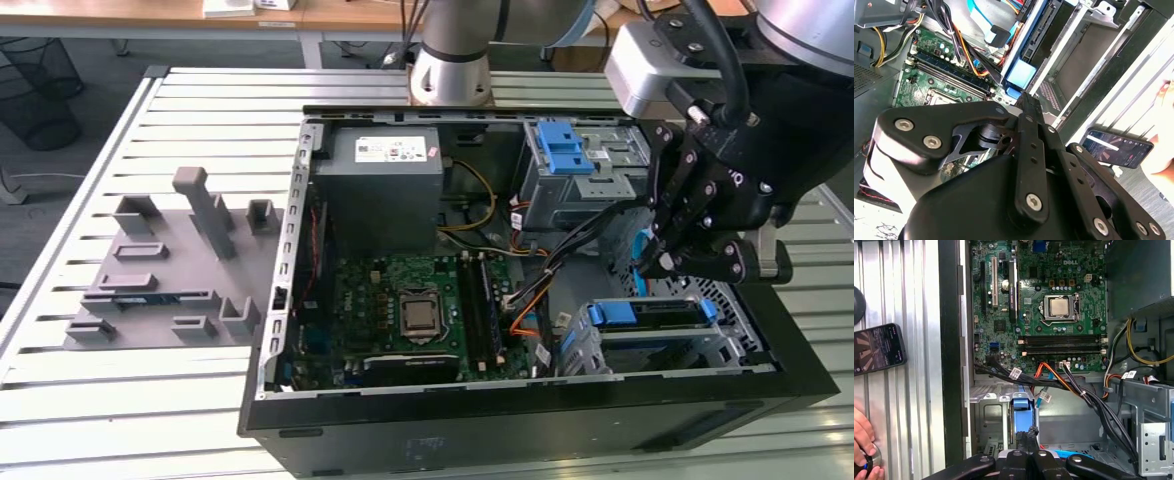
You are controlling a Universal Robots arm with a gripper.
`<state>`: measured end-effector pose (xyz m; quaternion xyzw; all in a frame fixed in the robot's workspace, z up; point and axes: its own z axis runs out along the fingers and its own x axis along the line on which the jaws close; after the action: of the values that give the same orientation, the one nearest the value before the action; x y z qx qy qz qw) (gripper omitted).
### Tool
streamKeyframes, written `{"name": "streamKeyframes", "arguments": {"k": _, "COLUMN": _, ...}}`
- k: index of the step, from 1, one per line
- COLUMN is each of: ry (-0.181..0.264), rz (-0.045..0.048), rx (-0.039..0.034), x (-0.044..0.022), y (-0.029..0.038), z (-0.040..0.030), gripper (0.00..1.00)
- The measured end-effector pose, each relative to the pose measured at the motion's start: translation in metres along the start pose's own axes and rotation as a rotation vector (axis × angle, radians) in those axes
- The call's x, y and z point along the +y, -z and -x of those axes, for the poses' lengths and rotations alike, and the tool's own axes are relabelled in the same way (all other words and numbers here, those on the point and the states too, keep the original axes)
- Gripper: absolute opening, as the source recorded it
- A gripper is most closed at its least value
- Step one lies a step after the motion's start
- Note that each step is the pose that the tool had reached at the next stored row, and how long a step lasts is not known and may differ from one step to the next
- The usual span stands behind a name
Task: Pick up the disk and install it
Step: 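Insert the first disk wire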
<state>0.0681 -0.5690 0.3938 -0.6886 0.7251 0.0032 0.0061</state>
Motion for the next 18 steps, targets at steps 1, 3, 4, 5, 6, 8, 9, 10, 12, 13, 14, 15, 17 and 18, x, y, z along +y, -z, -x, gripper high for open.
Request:
{"name": "streamKeyframes", "arguments": {"k": 1, "ry": 0.0, "rz": 0.0, "rx": 0.0, "x": 0.0, "y": 0.0, "z": 0.0, "gripper": 0.11}}
{"name": "streamKeyframes", "arguments": {"k": 3, "ry": 0.0, "rz": 0.0, "rx": 0.0, "x": 0.0, "y": 0.0, "z": 0.0, "gripper": 0.11}}
{"name": "streamKeyframes", "arguments": {"k": 4, "ry": 0.0, "rz": 0.0, "rx": 0.0, "x": 0.0, "y": 0.0, "z": 0.0, "gripper": 0.11}}
{"name": "streamKeyframes", "arguments": {"k": 5, "ry": 0.0, "rz": 0.0, "rx": 0.0, "x": -0.0001, "y": 0.0, "z": 0.0, "gripper": 0.11}}
{"name": "streamKeyframes", "arguments": {"k": 6, "ry": 0.0, "rz": 0.0, "rx": 0.0, "x": -0.0001, "y": 0.0, "z": 0.0, "gripper": 0.11}}
{"name": "streamKeyframes", "arguments": {"k": 8, "ry": 0.0, "rz": 0.0, "rx": -0.0001, "x": -0.0017, "y": -0.0002, "z": 0.0004, "gripper": 0.11}}
{"name": "streamKeyframes", "arguments": {"k": 9, "ry": 0.0, "rz": 0.0, "rx": -0.0004, "x": -0.0034, "y": -0.0005, "z": 0.0008, "gripper": 0.11}}
{"name": "streamKeyframes", "arguments": {"k": 10, "ry": 0.0, "rz": 0.0, "rx": -0.0002, "x": -0.0053, "y": -0.0006, "z": 0.0013, "gripper": 0.11}}
{"name": "streamKeyframes", "arguments": {"k": 12, "ry": 0.0, "rz": 0.0, "rx": 0.0, "x": -0.0089, "y": -0.001, "z": 0.0023, "gripper": 0.11}}
{"name": "streamKeyframes", "arguments": {"k": 13, "ry": 0.0, "rz": 0.0, "rx": 0.0, "x": -0.0106, "y": -0.0012, "z": 0.0028, "gripper": 0.11}}
{"name": "streamKeyframes", "arguments": {"k": 14, "ry": 0.0, "rz": 0.0, "rx": 0.0, "x": -0.0119, "y": -0.0015, "z": 0.0031, "gripper": 0.11}}
{"name": "streamKeyframes", "arguments": {"k": 15, "ry": 0.0, "rz": 0.0, "rx": 0.0, "x": -0.0132, "y": -0.0019, "z": 0.0034, "gripper": 0.11}}
{"name": "streamKeyframes", "arguments": {"k": 17, "ry": 0.0, "rz": 0.0, "rx": 0.0001, "x": -0.0159, "y": -0.0025, "z": 0.0042, "gripper": 0.11}}
{"name": "streamKeyframes", "arguments": {"k": 18, "ry": 0.0, "rz": 0.0, "rx": 0.0002, "x": -0.017, "y": -0.0028, "z": 0.0049, "gripper": 0.11}}
